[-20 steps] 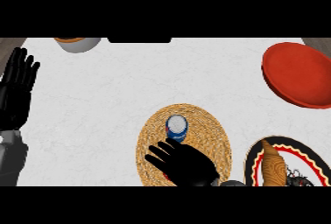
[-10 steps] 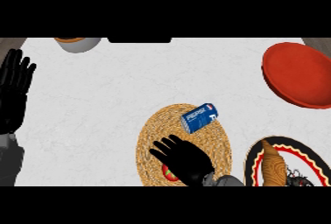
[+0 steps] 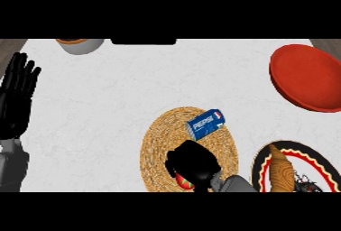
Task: Pick the tomato from the placemat and place it in the bowl
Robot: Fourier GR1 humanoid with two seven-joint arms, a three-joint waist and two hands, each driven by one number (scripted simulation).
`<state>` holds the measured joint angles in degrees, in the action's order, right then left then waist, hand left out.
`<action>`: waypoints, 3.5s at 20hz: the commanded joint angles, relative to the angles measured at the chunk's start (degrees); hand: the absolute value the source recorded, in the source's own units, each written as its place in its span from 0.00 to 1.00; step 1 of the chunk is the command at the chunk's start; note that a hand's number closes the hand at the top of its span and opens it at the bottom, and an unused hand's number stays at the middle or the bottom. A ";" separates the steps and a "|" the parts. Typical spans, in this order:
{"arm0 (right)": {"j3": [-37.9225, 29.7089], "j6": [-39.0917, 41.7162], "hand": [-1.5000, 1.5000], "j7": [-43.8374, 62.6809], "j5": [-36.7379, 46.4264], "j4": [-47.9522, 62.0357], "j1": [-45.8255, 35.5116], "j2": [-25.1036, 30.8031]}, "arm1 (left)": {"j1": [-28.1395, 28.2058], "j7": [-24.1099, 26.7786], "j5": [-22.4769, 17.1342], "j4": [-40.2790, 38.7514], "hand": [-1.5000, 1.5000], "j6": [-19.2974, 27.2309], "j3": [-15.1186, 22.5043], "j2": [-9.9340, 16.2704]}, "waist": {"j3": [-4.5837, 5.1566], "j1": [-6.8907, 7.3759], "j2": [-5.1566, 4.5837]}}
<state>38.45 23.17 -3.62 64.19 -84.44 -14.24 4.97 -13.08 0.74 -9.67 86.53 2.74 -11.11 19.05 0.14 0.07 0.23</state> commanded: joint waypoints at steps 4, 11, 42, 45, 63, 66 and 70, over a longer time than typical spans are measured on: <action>-1.13 -2.02 1.00 -2.88 3.05 0.54 -0.39 -2.56 | -2.01 -0.06 1.68 -0.98 0.50 0.83 0.32 -2.07 | -0.14 -0.14 -0.21; -25.65 -3.47 1.00 -13.05 -3.94 4.29 -2.44 24.27 | -0.13 0.90 -0.35 -0.65 0.50 -0.31 -2.92 0.22 | -0.65 -3.64 -1.91; -59.09 12.92 1.00 -54.51 -38.64 43.95 -19.91 60.64 | -2.16 1.17 0.30 0.37 0.50 -1.79 1.00 -1.62 | -0.70 4.47 -2.45; -56.91 14.83 1.00 -55.00 -40.30 45.13 -20.90 61.56 | -3.59 0.40 0.10 0.41 0.50 -1.65 1.42 -1.95 | -0.66 4.63 -2.38; -36.23 10.73 1.00 -57.33 -39.40 47.11 -25.10 57.62 | -5.97 -1.43 1.94 -0.61 0.50 -0.56 2.99 -2.36 | -0.48 5.29 -1.87; -33.55 5.05 1.00 -57.24 -37.60 49.55 -25.95 54.08 | -5.39 -1.02 1.43 -0.69 0.50 -1.15 2.41 -2.02 | -0.45 5.05 -1.79; -29.75 -2.80 1.00 -56.60 -32.62 54.21 -27.99 51.11 | -6.27 0.95 1.65 -3.27 0.50 -0.77 1.98 -2.75 | -0.40 4.80 -2.08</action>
<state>5.16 19.71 -53.27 27.66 -34.23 -40.67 59.03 -18.68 0.69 -8.11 84.47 1.87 -8.81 16.49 -0.29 4.99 -1.74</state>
